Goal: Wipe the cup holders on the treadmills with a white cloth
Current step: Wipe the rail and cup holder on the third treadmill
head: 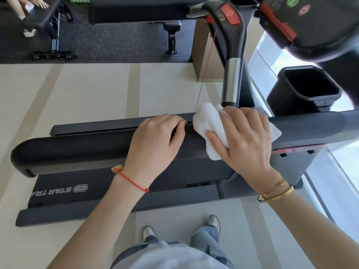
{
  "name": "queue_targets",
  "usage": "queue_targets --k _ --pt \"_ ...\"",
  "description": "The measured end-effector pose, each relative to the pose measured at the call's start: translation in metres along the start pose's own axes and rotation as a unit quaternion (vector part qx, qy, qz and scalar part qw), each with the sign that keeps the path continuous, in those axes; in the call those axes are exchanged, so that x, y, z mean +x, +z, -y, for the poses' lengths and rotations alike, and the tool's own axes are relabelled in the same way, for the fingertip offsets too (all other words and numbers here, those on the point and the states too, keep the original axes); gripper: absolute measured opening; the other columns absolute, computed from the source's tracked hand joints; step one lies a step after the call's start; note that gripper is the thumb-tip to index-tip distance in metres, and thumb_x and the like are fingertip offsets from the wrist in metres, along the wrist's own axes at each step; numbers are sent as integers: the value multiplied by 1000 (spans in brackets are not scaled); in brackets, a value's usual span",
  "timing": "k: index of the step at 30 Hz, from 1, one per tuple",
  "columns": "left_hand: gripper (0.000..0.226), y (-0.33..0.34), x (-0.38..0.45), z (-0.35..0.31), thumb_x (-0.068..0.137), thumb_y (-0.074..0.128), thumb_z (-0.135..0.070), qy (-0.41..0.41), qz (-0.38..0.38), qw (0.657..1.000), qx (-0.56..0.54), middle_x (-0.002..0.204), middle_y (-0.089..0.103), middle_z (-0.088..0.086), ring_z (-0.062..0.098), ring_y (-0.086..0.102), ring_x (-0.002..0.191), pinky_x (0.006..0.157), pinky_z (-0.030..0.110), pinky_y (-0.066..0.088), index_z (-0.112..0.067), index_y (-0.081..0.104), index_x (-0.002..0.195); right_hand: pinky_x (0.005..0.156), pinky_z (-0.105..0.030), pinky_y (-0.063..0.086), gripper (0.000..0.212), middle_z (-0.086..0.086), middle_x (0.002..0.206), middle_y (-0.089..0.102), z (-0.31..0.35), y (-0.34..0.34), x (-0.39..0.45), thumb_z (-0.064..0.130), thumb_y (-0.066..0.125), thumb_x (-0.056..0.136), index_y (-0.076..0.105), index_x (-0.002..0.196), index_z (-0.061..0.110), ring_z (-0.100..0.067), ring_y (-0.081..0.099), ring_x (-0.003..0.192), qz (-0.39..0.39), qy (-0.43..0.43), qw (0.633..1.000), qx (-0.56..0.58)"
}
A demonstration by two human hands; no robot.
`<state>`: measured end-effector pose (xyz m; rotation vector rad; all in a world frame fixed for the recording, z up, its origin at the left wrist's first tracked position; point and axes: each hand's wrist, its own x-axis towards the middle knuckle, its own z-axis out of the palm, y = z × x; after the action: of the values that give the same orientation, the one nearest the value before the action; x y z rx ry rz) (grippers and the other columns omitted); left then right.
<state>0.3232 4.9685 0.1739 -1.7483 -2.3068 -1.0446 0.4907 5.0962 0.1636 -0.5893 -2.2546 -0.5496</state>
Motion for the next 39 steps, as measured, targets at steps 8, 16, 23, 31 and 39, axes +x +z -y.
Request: queue_targets --k 8,16,23,31,39 --pt "22 62 36 -90 100 51 -23 5 2 1000 -21 90 71 -9 14 64 79 69 24 47 -18 72 97 78 -41 41 40 -10 108 69 -112 -10 -38 43 55 94 70 103 6 -34 61 90 -21 -9 999 -31" --pt "23 107 58 -159 100 50 -23 -8 -5 1000 -3 88 72 -9 13 65 75 67 24 48 -18 73 98 75 -42 41 39 -11 105 68 -205 -22 -62 40 52 95 70 97 5 -34 58 87 -28 14 999 -11" --pt "30 128 63 -189 100 47 -22 -37 -60 997 34 76 70 -3 18 61 65 63 29 47 -14 74 91 77 -40 42 40 -8 105 68 -212 -28 -61 45 54 95 70 101 8 -31 59 89 -12 27 999 44" --pt "28 125 67 -194 97 49 -33 -121 -53 990 43 54 50 -13 2 43 46 45 10 24 -28 76 89 81 -39 38 46 -7 110 64 -229 -43 -59 47 44 101 67 108 8 -30 54 94 45 33 985 163" --pt "22 129 86 -185 98 54 -31 -127 -33 991 -8 77 69 -10 4 64 68 64 17 53 -21 74 99 85 -34 30 43 -8 110 57 -263 -52 -34 45 39 102 56 107 6 -27 42 96 24 178 966 184"
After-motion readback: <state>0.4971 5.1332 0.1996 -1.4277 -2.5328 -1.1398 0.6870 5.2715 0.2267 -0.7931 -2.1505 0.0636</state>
